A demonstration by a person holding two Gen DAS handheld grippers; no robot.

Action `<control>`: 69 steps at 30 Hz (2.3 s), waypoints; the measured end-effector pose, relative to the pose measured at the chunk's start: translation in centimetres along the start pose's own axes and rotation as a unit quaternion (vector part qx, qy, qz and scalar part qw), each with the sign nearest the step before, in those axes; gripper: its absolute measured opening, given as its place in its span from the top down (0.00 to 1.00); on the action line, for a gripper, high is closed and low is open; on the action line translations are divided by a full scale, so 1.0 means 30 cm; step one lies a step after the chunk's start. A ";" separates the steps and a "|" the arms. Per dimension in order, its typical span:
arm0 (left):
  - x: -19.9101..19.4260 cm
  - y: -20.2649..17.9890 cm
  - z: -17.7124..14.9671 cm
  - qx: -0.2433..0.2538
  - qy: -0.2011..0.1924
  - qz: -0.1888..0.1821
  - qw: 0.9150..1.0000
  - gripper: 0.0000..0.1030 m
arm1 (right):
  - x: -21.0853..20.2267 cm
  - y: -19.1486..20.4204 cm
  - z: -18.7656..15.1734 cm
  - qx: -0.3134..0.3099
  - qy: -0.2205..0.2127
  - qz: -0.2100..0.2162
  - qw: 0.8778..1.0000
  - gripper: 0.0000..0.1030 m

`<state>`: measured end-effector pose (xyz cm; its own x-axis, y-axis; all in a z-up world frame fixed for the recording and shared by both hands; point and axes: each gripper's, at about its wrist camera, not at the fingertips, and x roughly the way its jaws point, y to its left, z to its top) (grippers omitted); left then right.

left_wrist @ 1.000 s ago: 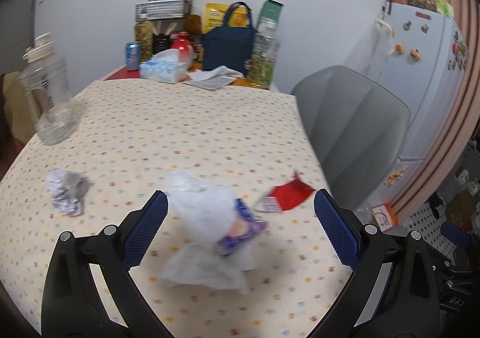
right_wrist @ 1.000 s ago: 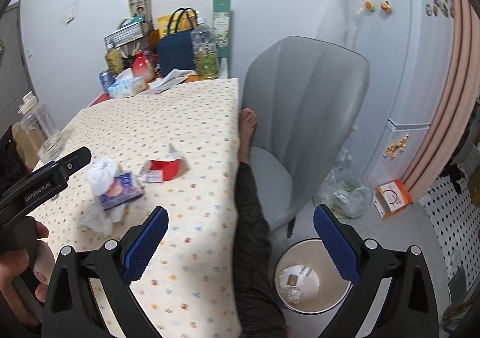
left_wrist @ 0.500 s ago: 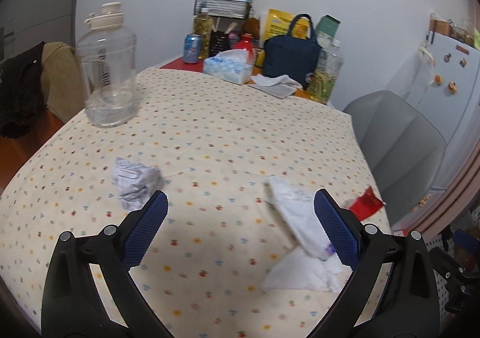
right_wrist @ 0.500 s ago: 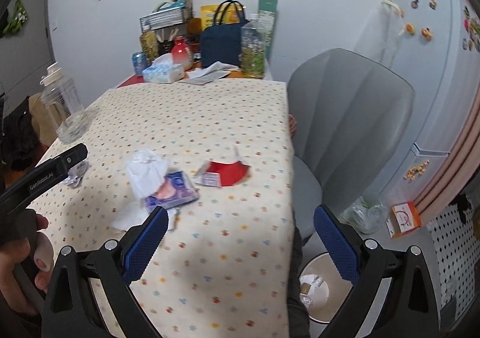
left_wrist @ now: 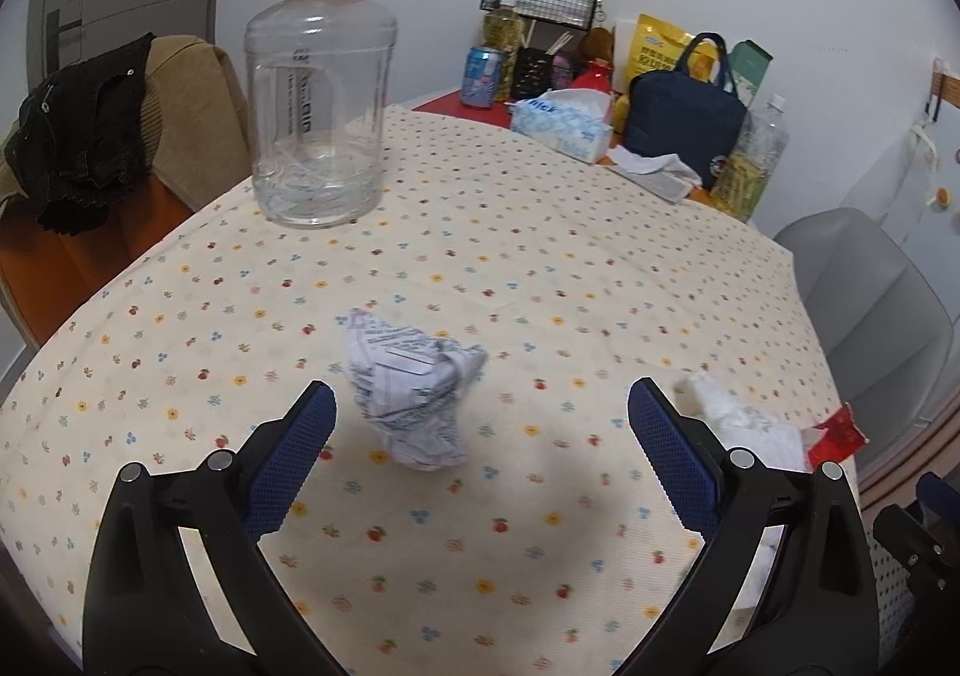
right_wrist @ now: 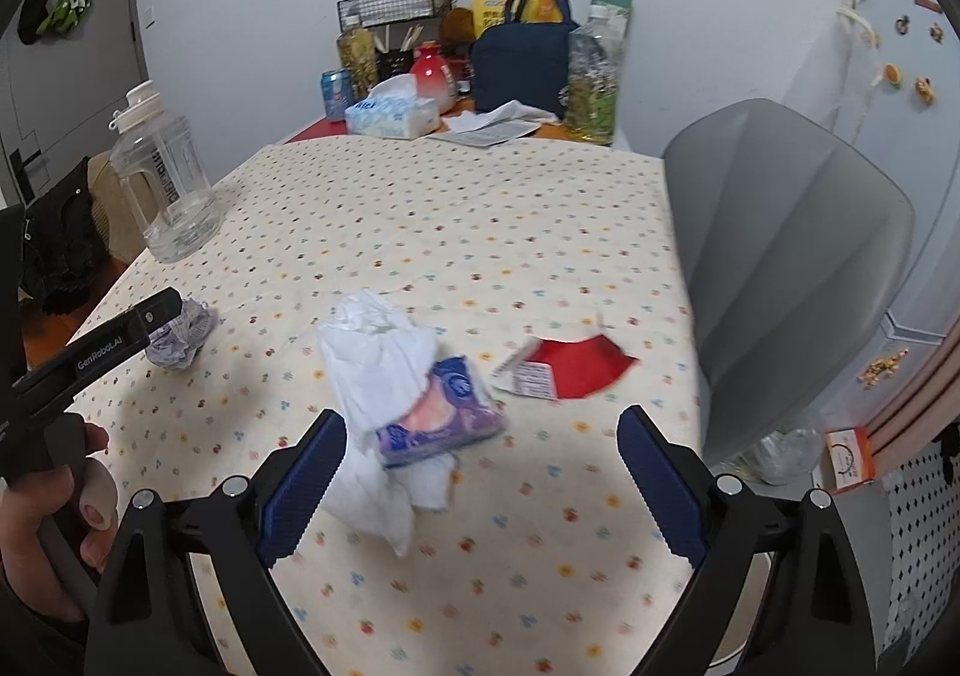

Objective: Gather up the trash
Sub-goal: 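Reach the left tool to the crumpled printed paper and close on it, then grasp the white tissue with the right tool while the left tool holds the paper, then carry the paper and tissue in both tools over the trash bin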

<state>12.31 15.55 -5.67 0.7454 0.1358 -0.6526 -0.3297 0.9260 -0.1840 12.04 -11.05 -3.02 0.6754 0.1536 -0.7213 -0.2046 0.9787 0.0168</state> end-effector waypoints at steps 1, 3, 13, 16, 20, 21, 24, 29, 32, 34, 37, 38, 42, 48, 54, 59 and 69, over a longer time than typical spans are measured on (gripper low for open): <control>0.010 0.016 0.000 -0.003 0.003 0.004 1.000 0.06 | 0.010 0.010 0.005 -0.001 0.002 0.002 1.000 0.13; 0.030 0.047 0.002 -0.010 0.008 0.010 1.000 0.06 | 0.040 0.035 0.016 -0.004 0.007 0.007 1.000 0.13; 0.127 0.107 0.011 -0.032 0.026 0.016 0.999 0.06 | 0.149 0.146 0.053 -0.026 0.029 0.028 0.999 0.20; 0.154 0.108 0.010 -0.035 0.030 0.014 0.999 0.07 | 0.181 0.171 0.065 -0.031 0.035 0.029 0.998 0.23; 0.185 0.118 0.003 -0.042 0.042 0.009 0.998 0.22 | 0.236 0.199 0.076 -0.037 0.047 0.029 0.998 0.24; 0.188 0.120 0.002 -0.045 0.044 0.007 0.998 0.30 | 0.248 0.204 0.077 -0.039 0.049 0.029 0.998 0.25; 0.196 0.112 -0.002 -0.040 0.049 0.008 0.998 0.51 | 0.280 0.219 0.081 -0.043 0.055 0.030 0.997 0.25; 0.196 0.100 -0.003 -0.032 0.045 0.006 0.998 0.60 | 0.332 0.241 0.081 -0.050 0.067 0.028 0.996 0.32; 0.194 0.092 -0.004 -0.026 0.044 0.006 0.999 0.61 | 0.343 0.242 0.081 -0.052 0.072 0.026 0.996 0.50; 0.191 0.084 -0.005 -0.021 0.043 0.006 0.999 0.61 | 0.346 0.241 0.081 -0.051 0.078 0.031 0.995 0.77; 0.182 0.070 -0.007 -0.014 0.042 0.005 0.999 0.62 | 0.326 0.230 0.086 -0.041 0.074 0.040 0.996 0.87; 0.178 0.065 -0.007 -0.012 0.041 0.004 0.999 0.62 | 0.315 0.227 0.088 -0.039 0.069 0.042 0.996 0.87; 0.144 0.040 0.001 -0.004 0.032 0.000 0.999 0.62 | 0.254 0.219 0.098 -0.036 0.050 0.051 0.997 0.89; 0.082 -0.005 0.008 0.009 0.017 -0.008 1.000 0.62 | 0.168 0.187 0.113 -0.021 0.025 0.069 0.997 0.89; 0.017 -0.055 0.013 0.020 0.003 -0.016 1.000 0.62 | 0.076 0.158 0.124 -0.013 -0.001 0.078 0.997 0.89; -0.034 -0.101 0.012 0.032 -0.008 -0.022 0.999 0.62 | 0.015 0.129 0.118 -0.006 -0.018 0.085 0.996 0.89; -0.115 -0.215 -0.007 0.061 -0.021 -0.038 0.997 0.62 | -0.070 0.036 0.084 0.015 -0.035 0.080 0.996 0.89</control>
<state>11.76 9.05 -2.39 0.7898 0.0750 -0.6088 -0.2002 0.9697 -0.1403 12.19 -9.98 0.24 0.6832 0.3157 -0.6584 -0.2931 0.9444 0.1488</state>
